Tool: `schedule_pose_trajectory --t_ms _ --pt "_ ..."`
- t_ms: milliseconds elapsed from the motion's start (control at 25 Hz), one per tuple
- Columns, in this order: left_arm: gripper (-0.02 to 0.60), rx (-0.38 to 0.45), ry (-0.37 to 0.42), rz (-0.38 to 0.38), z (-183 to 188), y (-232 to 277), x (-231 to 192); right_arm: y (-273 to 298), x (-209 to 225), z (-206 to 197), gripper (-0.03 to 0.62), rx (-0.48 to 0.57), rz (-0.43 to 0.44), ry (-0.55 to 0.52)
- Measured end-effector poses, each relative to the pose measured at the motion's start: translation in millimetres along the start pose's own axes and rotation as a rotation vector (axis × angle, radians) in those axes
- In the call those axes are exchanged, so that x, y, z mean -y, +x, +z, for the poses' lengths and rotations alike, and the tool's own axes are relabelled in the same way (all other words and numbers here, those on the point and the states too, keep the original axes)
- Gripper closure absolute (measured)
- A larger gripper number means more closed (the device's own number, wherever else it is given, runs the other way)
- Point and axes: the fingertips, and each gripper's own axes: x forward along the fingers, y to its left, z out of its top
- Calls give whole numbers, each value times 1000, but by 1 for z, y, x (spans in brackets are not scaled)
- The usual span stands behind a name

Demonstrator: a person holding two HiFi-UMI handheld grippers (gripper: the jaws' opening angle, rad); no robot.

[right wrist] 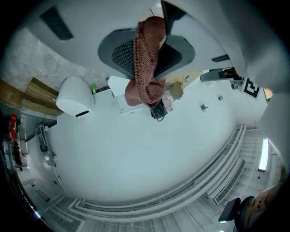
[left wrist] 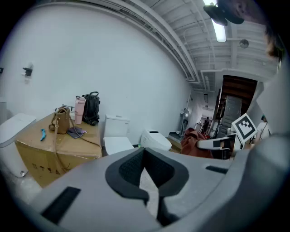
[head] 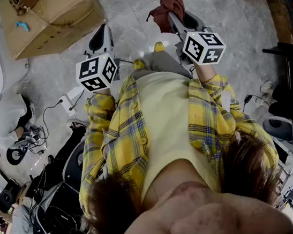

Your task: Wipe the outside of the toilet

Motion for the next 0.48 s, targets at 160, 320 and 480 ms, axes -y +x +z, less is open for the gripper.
schedule_pose_trajectory --t_ms 160,320,480 --pt "575 0 -7 16 -2 5 5 2 8 1 473 -10 15 3" --pt "575 2 -9 37 1 9 7 10 15 5 473 -14 38 33" --pt "575 9 -18 69 7 19 -1 30 23 15 473 -21 58 34"
